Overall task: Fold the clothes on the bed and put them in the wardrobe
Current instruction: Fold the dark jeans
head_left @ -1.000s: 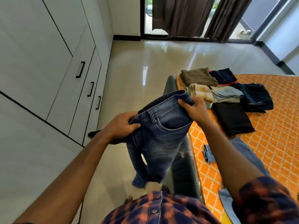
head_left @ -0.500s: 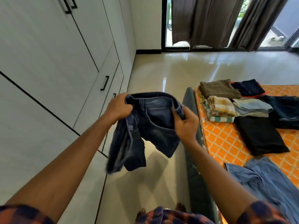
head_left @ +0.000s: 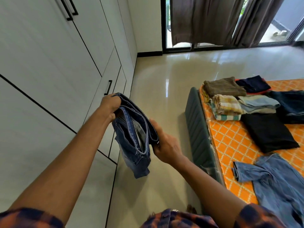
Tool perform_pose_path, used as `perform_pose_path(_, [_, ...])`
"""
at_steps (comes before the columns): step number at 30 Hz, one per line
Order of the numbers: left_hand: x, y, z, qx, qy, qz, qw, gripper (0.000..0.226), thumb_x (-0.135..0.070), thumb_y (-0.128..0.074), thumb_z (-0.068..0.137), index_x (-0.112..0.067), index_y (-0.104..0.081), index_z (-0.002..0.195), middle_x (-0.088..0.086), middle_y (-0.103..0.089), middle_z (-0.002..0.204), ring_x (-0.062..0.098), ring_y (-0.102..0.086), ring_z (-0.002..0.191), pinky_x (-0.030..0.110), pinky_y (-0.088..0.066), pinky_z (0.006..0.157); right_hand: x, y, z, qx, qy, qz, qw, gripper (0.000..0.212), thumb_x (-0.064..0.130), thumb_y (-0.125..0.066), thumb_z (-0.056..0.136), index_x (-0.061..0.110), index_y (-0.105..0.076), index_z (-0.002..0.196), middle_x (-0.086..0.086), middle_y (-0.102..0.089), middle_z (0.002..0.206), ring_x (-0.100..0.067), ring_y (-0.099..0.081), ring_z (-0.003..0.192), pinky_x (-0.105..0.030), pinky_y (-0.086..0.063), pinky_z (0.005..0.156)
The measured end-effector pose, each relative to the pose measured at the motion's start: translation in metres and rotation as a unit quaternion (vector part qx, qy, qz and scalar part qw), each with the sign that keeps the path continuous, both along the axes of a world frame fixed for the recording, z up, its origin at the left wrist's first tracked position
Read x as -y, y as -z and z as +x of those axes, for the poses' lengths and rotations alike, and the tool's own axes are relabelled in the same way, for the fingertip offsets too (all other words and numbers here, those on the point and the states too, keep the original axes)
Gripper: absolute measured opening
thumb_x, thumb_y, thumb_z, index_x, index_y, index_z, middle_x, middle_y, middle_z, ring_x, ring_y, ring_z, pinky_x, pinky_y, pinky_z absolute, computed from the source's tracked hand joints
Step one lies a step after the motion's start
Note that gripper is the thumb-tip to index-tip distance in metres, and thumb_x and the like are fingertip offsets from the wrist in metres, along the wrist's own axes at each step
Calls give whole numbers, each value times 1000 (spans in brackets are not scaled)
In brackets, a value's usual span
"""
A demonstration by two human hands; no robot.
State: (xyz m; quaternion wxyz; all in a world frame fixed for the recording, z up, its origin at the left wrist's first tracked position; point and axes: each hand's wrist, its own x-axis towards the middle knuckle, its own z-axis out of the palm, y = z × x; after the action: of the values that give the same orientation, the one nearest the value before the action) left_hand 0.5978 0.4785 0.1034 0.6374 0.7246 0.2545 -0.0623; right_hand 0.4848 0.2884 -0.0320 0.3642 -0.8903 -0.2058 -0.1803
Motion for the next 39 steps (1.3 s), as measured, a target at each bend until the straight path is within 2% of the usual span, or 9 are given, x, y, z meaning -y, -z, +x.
perform_pose_path(6, [-21, 7, -9, 9, 4, 87, 996, 27, 5, -53, 86, -9, -74, 96, 16, -72, 92, 28, -68, 72, 36, -62, 61, 4, -13, 8, 9, 26, 53, 998, 7, 22, -60, 100, 19, -58, 106, 0, -71, 81, -20, -65, 62, -42, -55, 55])
perform_pose_path(9, [-32, 7, -16, 13, 23, 136, 990, 24, -6, -54, 77, -18, -75, 81, 11, -72, 83, 31, -70, 80, 49, -61, 78, 10, -24, 8, -76, 40, 83, 993, 16, 22, -60, 101, 22, -59, 117, 0, -73, 95, -18, -69, 76, -40, -59, 65])
perform_pose_path(12, [-38, 5, -15, 11, 3, 140, 990, 24, -8, -51, 72, -20, -71, 67, 8, -68, 74, 29, -66, 73, 38, -57, 70, 14, -33, -2, -77, -22, 6, 997, 45, 21, -58, 101, 32, -47, 143, -1, -75, 99, -17, -70, 78, -34, -61, 70])
perform_pose_path(17, [-34, 12, -12, 20, -39, 76, 996, 28, 0, -52, 72, -7, -75, 86, 14, -71, 81, 28, -68, 72, 47, -61, 71, -4, -37, -21, -138, -31, -24, 990, 66, 25, -56, 97, 34, -25, 155, 1, -71, 83, -13, -63, 63, -25, -55, 60])
perform_pose_path(21, [-42, 22, -15, 35, -73, 98, 992, 29, -5, -43, 61, -18, -67, 71, 8, -63, 71, 23, -60, 68, 39, -54, 62, -20, -36, -23, -184, 38, 0, 982, 34, 41, -51, 93, 35, -57, 126, 11, -61, 71, -7, -57, 61, -22, -43, 54])
perform_pose_path(25, [-45, 17, -19, 55, -66, 96, 992, 26, -3, -41, 61, -19, -61, 65, 7, -59, 66, 22, -57, 65, 42, -58, 63, -24, -46, -18, -226, 69, 43, 971, 58, 77, -45, 90, 32, -62, 122, 14, -61, 106, -8, -62, 91, -20, -42, 65])
perform_pose_path(29, [-42, 13, -20, 55, -64, 92, 992, 27, 1, -45, 68, -15, -67, 68, 13, -69, 74, 30, -68, 71, 52, -62, 71, -38, -63, -7, -273, 40, 19, 961, 72, 51, -74, 83, 31, -39, 143, 13, -63, 113, -9, -61, 94, -27, -51, 77])
perform_pose_path(34, [-52, 6, -22, 17, 48, 103, 993, 27, 4, -53, 88, -13, -73, 86, 8, -71, 84, 22, -68, 74, 28, -59, 52, -25, -65, 29, -299, 99, -104, 943, 27, 18, -61, 82, 29, -63, 106, 4, -70, 87, -22, -67, 80, -37, -58, 74])
perform_pose_path(39, [-86, 3, -27, -6, 200, 192, 961, 28, 0, -47, 94, -13, -71, 98, 12, -68, 91, 18, -61, 64, 21, -52, 48, 3, -106, 85, -340, -12, -88, 936, 9, 10, -60, 83, 15, -67, 80, -7, -70, 78, -24, -66, 76, -39, -55, 75])
